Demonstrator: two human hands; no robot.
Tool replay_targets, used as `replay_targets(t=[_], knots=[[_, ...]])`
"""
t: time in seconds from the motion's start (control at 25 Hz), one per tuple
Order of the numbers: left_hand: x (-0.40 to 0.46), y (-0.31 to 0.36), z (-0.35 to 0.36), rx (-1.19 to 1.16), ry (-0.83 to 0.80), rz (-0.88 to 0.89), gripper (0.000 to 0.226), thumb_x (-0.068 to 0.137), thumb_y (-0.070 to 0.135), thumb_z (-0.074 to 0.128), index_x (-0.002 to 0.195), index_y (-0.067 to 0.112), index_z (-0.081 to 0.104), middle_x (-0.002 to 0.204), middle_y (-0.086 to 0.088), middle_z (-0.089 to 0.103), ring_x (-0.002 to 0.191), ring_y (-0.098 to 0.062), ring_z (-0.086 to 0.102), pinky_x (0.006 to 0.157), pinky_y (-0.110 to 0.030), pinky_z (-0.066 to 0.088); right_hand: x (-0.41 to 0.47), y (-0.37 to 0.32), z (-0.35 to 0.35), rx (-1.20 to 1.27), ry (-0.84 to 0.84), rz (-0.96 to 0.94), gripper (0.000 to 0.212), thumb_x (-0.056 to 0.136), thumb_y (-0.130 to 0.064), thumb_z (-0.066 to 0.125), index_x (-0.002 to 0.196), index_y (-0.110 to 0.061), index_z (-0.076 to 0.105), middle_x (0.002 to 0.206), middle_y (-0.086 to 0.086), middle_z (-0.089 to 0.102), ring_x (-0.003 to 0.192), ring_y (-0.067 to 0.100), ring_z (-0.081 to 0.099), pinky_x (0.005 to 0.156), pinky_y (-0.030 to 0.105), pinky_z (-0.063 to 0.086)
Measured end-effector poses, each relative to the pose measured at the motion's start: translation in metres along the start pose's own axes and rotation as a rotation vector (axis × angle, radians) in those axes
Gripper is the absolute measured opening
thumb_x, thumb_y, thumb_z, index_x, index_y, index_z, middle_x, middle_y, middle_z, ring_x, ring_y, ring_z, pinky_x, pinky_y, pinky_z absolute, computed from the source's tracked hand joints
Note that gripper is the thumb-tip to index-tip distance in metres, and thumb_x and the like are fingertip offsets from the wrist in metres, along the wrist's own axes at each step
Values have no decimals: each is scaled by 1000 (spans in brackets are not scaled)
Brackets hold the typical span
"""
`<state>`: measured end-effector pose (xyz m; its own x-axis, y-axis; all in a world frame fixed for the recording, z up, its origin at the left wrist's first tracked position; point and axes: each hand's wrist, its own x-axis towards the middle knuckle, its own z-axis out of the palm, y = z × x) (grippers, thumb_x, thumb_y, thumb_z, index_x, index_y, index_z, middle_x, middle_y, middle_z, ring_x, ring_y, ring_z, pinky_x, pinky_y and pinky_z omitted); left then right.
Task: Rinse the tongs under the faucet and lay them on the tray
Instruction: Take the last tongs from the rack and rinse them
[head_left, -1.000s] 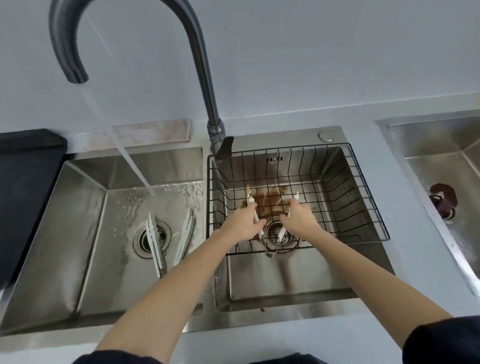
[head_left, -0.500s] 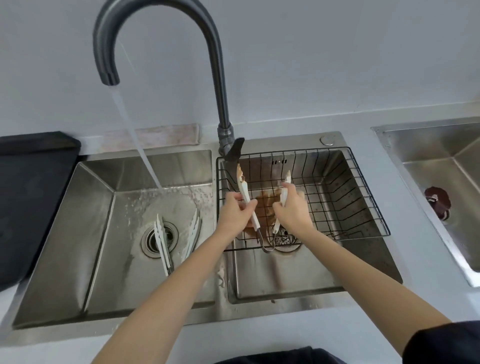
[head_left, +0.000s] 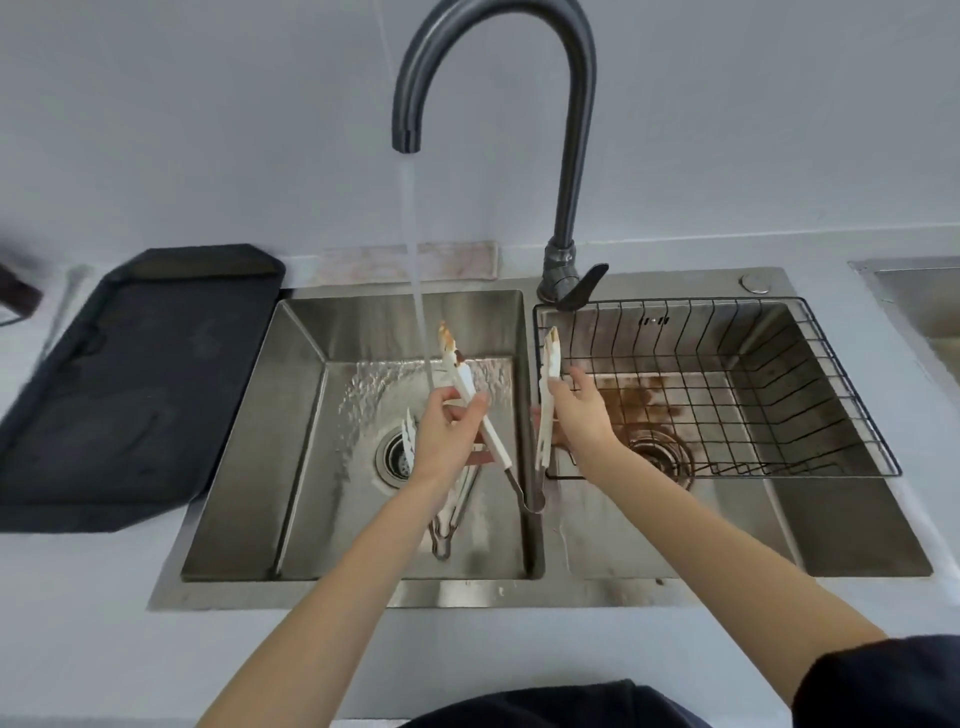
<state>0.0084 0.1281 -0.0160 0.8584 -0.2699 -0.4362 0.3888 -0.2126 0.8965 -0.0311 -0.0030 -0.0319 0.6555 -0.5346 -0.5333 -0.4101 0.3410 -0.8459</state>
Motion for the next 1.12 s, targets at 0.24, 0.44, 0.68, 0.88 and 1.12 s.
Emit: replay_targets(t=[0.24, 0.44, 0.68, 0.88, 1.12], knots=[[11, 3, -71, 25, 72, 50, 27, 90, 23, 57, 112, 14, 45, 87, -5, 55, 69, -15, 61, 48, -23, 57, 7, 5, 65, 491, -237, 315, 30, 99, -24, 35, 115, -6, 51, 88, 8, 59, 72, 18, 55, 68, 28, 48], [37, 9, -108, 68, 118, 94, 26, 89, 26, 58, 109, 14, 47, 76, 1, 49, 69, -13, 58, 59, -31, 58, 19, 5, 112, 536, -247, 407, 29, 99, -21, 28, 113, -7, 49, 88, 12, 59, 75, 19, 56, 73, 30, 47], [79, 23, -118, 98, 98, 98, 25, 87, 27, 61, 104, 17, 45, 78, 2, 48, 69, -12, 57, 55, -28, 57, 52, 1, 143, 575, -191, 456, 31, 99, -19, 27, 91, -5, 53, 86, 13, 57, 71, 19, 54, 67, 27, 46], [104, 33, -117, 152, 121, 70, 29, 87, 32, 59, 108, 16, 46, 88, -3, 56, 87, -23, 64, 73, -40, 59, 76, 1, 156, 453, -235, 519, 29, 98, -21, 27, 93, -4, 50, 45, 7, 63, 58, 14, 42, 41, 19, 46], [111, 23, -127, -27, 150, -117, 25, 91, 29, 53, 108, 12, 46, 83, 0, 53, 65, -10, 56, 51, -23, 53, 89, 5, 169, 574, -202, 518, 31, 97, -25, 40, 71, -8, 44, 54, 10, 57, 41, 14, 52, 49, 24, 45]])
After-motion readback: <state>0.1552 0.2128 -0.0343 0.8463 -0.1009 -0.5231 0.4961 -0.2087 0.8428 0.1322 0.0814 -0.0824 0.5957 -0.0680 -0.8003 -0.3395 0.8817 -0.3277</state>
